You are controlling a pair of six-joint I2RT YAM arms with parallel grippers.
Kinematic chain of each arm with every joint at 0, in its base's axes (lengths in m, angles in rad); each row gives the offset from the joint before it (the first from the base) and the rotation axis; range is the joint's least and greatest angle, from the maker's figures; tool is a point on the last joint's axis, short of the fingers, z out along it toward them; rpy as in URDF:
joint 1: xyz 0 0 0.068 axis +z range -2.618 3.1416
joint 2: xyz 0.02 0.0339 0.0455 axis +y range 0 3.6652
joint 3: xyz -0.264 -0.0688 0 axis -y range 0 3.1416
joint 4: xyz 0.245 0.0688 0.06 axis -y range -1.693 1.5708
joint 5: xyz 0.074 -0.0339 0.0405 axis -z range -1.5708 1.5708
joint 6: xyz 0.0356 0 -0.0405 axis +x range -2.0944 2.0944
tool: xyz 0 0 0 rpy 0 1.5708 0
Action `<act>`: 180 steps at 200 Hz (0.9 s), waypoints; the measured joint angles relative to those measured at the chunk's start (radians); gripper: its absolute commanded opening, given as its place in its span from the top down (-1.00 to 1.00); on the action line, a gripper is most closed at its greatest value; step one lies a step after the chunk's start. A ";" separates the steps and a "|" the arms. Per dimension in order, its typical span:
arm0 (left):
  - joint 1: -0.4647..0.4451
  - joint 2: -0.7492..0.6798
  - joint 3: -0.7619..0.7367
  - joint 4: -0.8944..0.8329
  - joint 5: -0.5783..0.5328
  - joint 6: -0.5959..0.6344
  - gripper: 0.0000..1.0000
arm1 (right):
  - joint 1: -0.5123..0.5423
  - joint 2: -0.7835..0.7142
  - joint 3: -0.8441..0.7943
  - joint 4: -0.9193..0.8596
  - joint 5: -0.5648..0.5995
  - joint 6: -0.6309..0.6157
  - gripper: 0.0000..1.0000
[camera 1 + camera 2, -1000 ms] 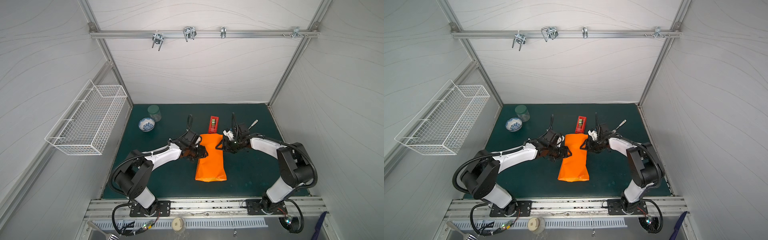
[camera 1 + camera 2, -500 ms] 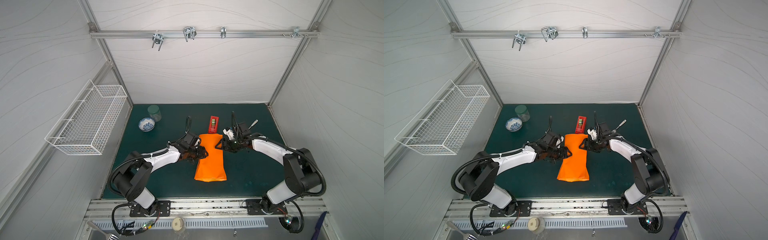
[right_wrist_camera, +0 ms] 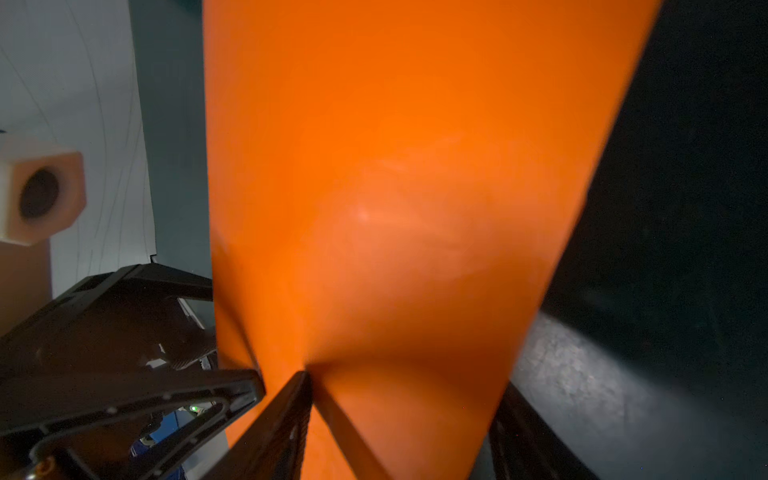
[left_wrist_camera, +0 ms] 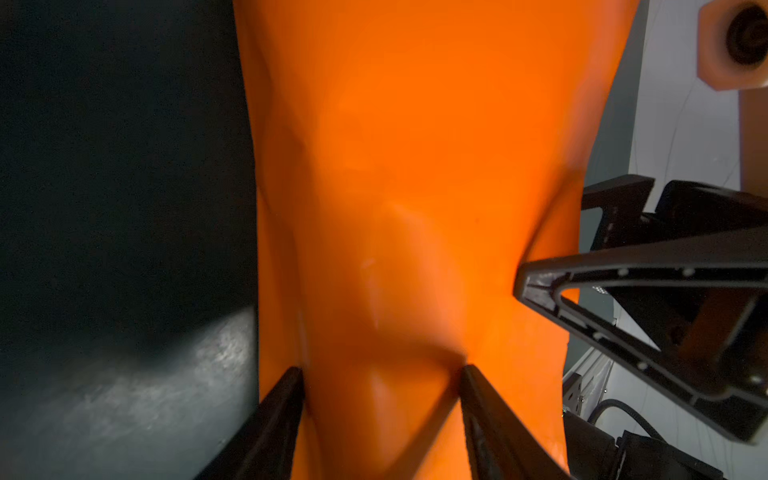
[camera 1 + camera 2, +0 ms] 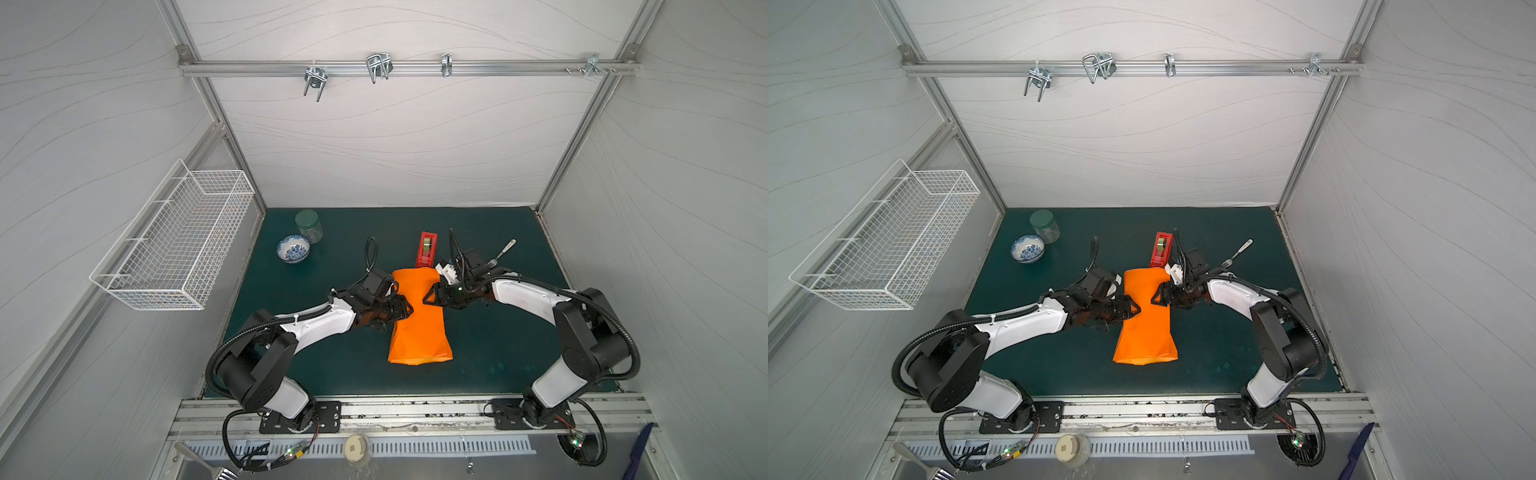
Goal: Wrap the gift box in paper
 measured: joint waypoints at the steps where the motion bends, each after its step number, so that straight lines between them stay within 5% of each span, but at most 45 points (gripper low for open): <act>1: 0.000 -0.002 -0.002 0.000 -0.002 -0.001 -0.21 | 0.001 0.001 0.001 0.000 0.000 0.000 -0.30; 99: 0.030 -0.091 -0.077 -0.008 -0.059 -0.040 -0.22 | 0.072 0.100 0.113 0.001 0.010 0.020 -0.28; 180: 0.044 -0.114 -0.076 -0.050 -0.085 -0.031 -0.44 | 0.073 0.115 0.120 0.019 -0.008 0.011 -0.21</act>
